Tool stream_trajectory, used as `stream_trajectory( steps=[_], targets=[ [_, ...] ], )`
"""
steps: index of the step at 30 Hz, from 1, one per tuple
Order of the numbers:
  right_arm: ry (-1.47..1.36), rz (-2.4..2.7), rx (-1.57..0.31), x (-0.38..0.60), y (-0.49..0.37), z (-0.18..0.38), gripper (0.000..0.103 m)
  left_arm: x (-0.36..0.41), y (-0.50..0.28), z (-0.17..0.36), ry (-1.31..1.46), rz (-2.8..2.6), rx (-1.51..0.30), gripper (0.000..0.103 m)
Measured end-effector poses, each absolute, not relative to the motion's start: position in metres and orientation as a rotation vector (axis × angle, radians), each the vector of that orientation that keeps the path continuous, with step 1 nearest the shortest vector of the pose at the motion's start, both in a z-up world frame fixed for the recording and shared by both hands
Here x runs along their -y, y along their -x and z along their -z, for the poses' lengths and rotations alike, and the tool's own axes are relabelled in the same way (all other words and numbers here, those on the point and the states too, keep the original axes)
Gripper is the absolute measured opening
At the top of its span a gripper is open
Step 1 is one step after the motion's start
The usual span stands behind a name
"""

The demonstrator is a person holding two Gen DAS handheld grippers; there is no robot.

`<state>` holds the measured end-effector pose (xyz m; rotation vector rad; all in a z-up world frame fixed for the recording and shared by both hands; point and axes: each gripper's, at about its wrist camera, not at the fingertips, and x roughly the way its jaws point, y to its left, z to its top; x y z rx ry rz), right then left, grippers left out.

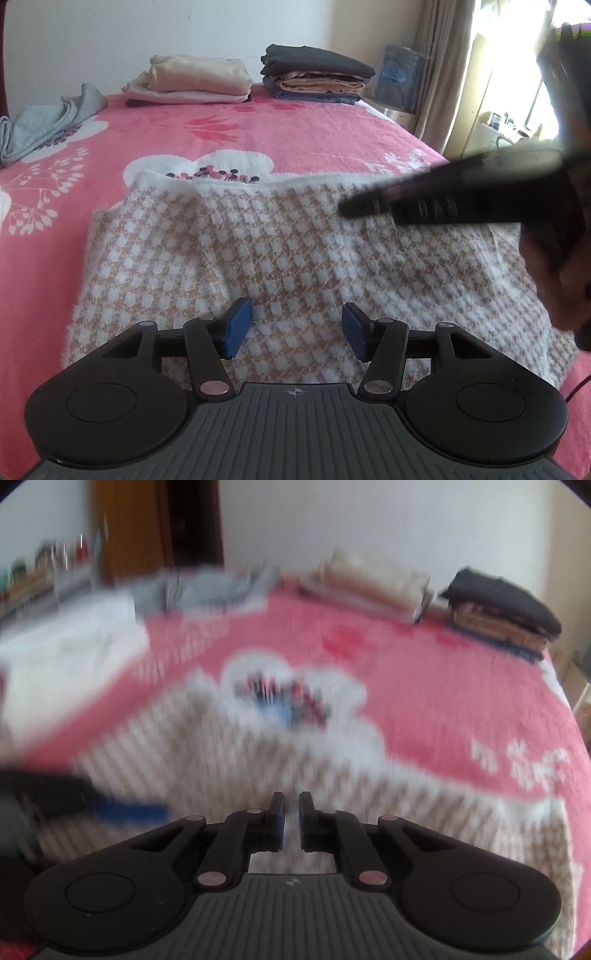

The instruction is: Fold clothes

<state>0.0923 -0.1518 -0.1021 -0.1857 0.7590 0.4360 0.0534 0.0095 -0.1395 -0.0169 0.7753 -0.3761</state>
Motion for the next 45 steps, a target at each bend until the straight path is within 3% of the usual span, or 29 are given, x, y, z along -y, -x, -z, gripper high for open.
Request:
stream_trajectory(
  steps=[5,11,16,22,23,26,34,38,45],
  targets=[
    [0.144,-0.411,-0.773,0.167,-0.111,0.13,0.01,-0.01,-0.052,0.137,0.015,0.379,-0.77,0.054],
    [0.051,-0.398,-0.792,0.193,-0.084,0.078,0.012,-0.024,-0.041,0.122,0.031,0.394,-0.69,0.054],
    [0.26,-0.374,-0.813,0.188,-0.08,0.127,0.024,-0.006,-0.053,0.135,-0.042,0.378,-0.749,0.054],
    [0.218,-0.383,-0.817,0.188,-0.054,0.079,0.031,-0.012,-0.049,0.137,-0.046,0.384,-0.768,0.054],
    [0.21,-0.411,-0.84,0.189,-0.046,0.08,0.036,-0.012,-0.049,0.137,-0.048,0.385,-0.767,0.054],
    [0.245,-0.459,-0.917,0.187,-0.037,0.121,0.039,-0.006,-0.052,0.139,-0.063,0.376,-0.771,0.054],
    [0.278,-0.524,-0.891,0.182,-0.008,0.09,0.04,-0.012,-0.05,0.136,-0.056,0.385,-0.775,0.055],
    [0.381,-0.564,-0.878,0.17,0.003,0.133,0.046,-0.007,-0.05,0.139,-0.072,0.374,-0.764,0.055],
    [0.369,-0.565,-0.879,0.174,0.022,0.093,0.043,-0.013,-0.019,0.12,-0.116,0.378,-0.649,0.055]
  ],
)
